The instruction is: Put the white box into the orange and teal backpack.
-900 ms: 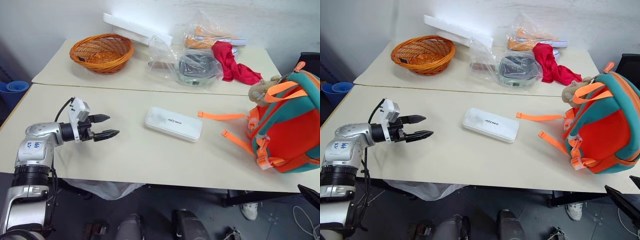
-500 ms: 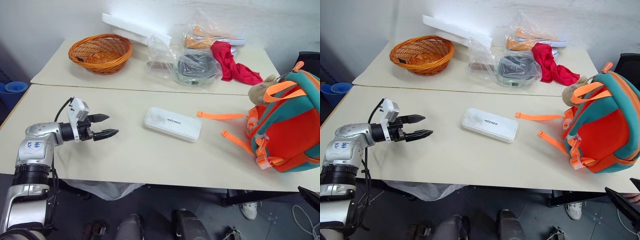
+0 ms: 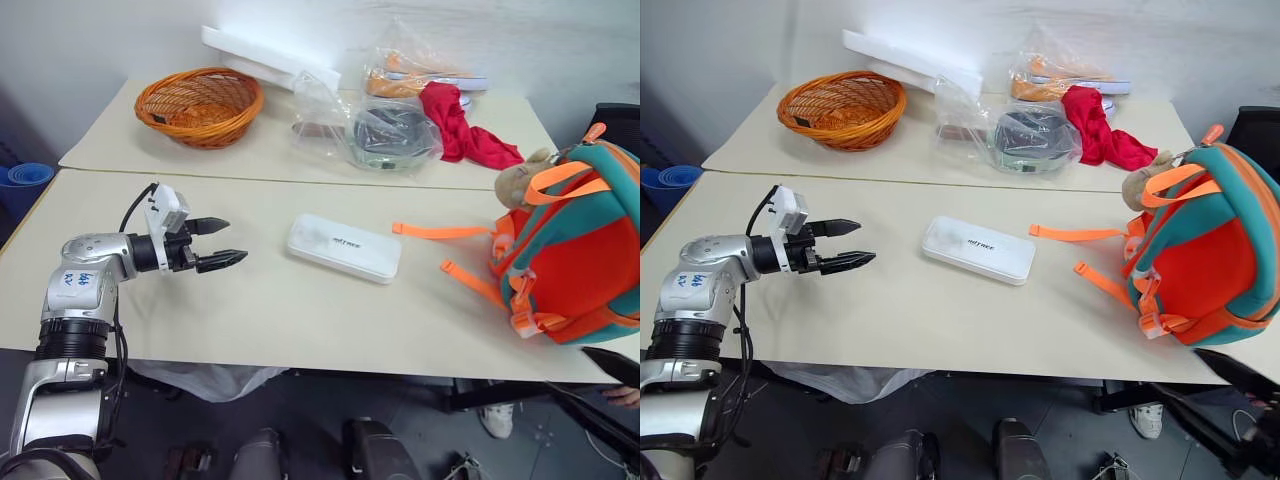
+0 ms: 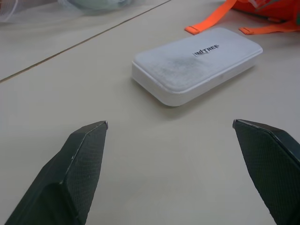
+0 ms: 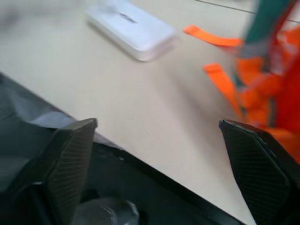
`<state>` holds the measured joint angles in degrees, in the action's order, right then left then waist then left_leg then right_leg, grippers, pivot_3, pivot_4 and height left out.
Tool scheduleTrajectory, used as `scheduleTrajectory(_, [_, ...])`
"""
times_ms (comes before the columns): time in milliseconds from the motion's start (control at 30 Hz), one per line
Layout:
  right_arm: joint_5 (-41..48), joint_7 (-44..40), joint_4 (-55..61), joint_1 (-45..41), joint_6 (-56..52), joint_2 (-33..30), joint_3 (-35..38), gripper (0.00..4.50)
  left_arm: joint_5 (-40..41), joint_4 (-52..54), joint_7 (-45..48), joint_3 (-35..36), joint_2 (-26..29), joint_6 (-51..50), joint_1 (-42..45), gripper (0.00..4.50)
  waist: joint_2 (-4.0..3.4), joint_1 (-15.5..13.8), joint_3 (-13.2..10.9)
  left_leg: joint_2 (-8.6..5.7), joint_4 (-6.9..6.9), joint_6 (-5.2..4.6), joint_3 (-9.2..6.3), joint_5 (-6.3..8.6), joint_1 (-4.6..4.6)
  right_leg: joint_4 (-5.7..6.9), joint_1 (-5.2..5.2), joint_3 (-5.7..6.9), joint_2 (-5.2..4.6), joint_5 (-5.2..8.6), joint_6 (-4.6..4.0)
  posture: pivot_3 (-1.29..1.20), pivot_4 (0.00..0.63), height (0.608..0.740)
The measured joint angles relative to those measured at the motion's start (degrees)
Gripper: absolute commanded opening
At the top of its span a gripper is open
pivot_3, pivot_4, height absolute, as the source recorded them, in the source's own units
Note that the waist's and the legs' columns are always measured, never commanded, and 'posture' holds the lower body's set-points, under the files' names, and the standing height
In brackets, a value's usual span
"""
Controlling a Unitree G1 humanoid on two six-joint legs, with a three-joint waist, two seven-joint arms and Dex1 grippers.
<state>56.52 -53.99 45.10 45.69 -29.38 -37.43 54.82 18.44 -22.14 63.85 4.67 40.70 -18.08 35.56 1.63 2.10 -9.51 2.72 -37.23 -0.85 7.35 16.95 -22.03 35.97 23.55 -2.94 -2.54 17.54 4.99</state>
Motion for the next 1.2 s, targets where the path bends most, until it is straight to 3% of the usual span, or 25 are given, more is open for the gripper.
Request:
scheduleTrajectory(133, [0.8,6.4,2.6,-13.3,-1.9,-7.0,-10.0,1.91,-3.5,-3.9,-2.7,-2.6,-3.4,4.5,3.2,2.39,0.19,-0.4,0.0,-0.09,-0.15,0.01,-0.05,-0.02,-0.06,-0.02,0.00,0.05,-0.07,-0.18,0.00,0.00,0.150,0.740])
scheduleTrajectory(300, [-9.6,14.7,-4.0,-31.5,-3.8,-10.1,-28.1,0.20,-7.4,-11.2,-6.0,-4.5,-7.1,9.2,8.8,0.83,0.26,-0.7,0.0,-0.13,-0.24,-0.17,-0.19,-0.16,-0.32,-0.03,0.14,0.21,-0.06,-0.16,-0.03,0.00,0.150,0.740])
scheduleTrajectory(400, [-16.0,19.3,-10.9,-43.4,-5.7,-8.7,-38.4,0.00,-9.8,-14.9,-8.0,-5.9,-9.8,11.1,11.2,0.03,0.24,-0.7,0.0,-0.10,-0.42,-0.13,-0.17,-0.15,-0.53,0.01,0.29,0.23,0.01,-0.16,-0.02,0.00,0.150,0.740])
scheduleTrajectory(567, [-26.0,24.8,-22.6,-56.3,-6.2,-2.7,-50.7,0.00,-14.2,-22.0,-14.4,-7.9,-14.3,12.6,15.8,0.03,0.24,-0.6,0.0,-0.02,-0.80,-0.04,-0.09,-0.21,-0.79,0.26,0.51,0.47,0.16,-0.18,0.03,0.00,0.150,0.740])
scheduleTrajectory(733, [-33.5,29.4,-32.1,-63.4,-7.0,3.6,-56.9,0.00,-17.1,-28.6,-20.2,-8.3,-17.9,14.9,19.3,0.03,0.24,-0.6,0.0,-0.05,-0.97,0.01,0.08,-0.31,-1.19,0.70,1.05,0.49,0.13,-0.20,0.06,0.00,0.150,0.740])
scheduleTrajectory(933, [-40.0,32.0,-38.5,-65.8,-6.8,6.8,-59.3,0.00,-18.3,-29.7,-17.7,-10.1,-19.7,15.1,19.5,0.03,0.24,-0.5,0.0,-0.02,-0.97,0.12,0.14,-0.37,-1.18,0.89,1.07,0.49,0.22,-0.20,0.06,0.00,0.150,0.740])
scheduleTrajectory(1200, [-44.3,33.9,-40.8,-66.2,-5.4,7.9,-57.6,0.00,-16.2,-17.0,-8.7,-10.9,-17.8,6.5,12.9,0.03,0.23,-0.4,0.0,0.02,-0.96,0.19,0.20,-0.41,-1.14,0.96,1.10,0.40,0.23,-0.20,0.06,0.00,0.150,0.740])
